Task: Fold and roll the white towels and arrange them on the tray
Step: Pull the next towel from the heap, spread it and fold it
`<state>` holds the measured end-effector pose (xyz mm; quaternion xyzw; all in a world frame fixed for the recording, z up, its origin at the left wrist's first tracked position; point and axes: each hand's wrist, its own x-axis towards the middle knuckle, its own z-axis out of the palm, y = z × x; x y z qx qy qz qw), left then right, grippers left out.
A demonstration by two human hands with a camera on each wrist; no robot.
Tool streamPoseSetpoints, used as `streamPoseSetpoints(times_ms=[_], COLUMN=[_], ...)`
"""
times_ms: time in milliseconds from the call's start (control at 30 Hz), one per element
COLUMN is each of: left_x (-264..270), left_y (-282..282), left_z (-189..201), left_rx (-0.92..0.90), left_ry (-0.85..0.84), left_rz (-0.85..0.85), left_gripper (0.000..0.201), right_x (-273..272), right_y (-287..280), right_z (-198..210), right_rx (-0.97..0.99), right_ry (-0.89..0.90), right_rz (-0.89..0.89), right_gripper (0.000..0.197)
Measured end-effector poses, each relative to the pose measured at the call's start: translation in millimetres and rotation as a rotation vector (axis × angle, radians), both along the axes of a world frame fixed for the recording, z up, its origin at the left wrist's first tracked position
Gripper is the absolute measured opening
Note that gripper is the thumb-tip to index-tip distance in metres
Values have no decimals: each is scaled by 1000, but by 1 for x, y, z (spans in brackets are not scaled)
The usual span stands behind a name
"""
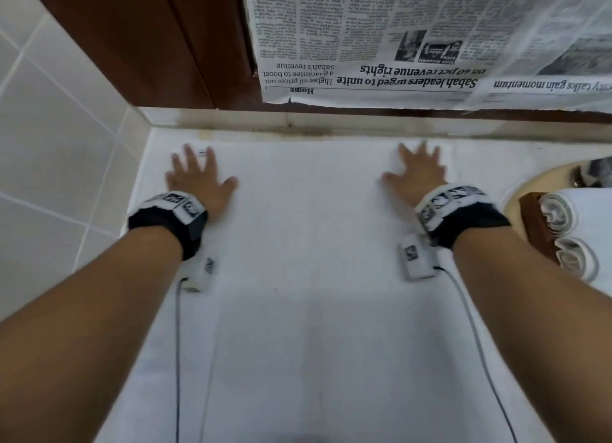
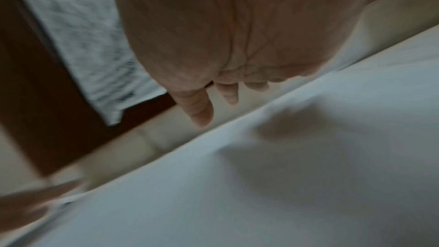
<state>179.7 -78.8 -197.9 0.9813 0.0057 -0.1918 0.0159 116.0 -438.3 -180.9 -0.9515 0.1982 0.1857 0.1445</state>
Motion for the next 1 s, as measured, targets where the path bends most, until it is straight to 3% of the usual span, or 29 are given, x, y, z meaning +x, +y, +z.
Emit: streamPoseSetpoints(times_ms=[67, 167, 233, 333, 433, 500, 600, 667, 767, 900, 1000], left_x=[-2, -16, -16, -11, -14, -23, -54, -84, -111, -106, -105], left_y=[-52, -87, -55, 23, 62, 40, -28, -54, -21, 65, 66], left_z=[6, 3, -9, -16, -5, 2, 7, 6, -3, 2, 15], left_rx=[-107, -203, -138, -52, -35, -45, -193, -241, -160, -86, -71], left_ry=[-15, 176, 157, 58, 110, 40, 46, 151, 180, 203, 187], left_rz=[-163, -384, -342, -73, 96, 59, -156, -286, -291, -1, 26], left_gripper=[74, 69, 73, 83, 83, 84, 86, 83, 80, 78, 76], right_x=[9, 5, -5, -24, -31, -28, -35, -53, -85, -112, -113], right_y=[50, 84, 57, -15, -53, -28, 54, 94, 81, -6, -5], right_z=[7, 0, -14, -20, 0, 13, 26, 21, 1, -5, 13], right_rx=[146, 237, 126, -42, -76, -59, 171, 291, 159, -30, 42], right_ry=[-53, 74, 99, 65, 103, 18, -54, 58, 216, 192, 80], right_rz=[168, 401, 409, 128, -47, -3, 208, 374, 474, 114, -50], right_gripper=[71, 68, 69, 74, 72, 71, 71, 72, 78, 82, 70])
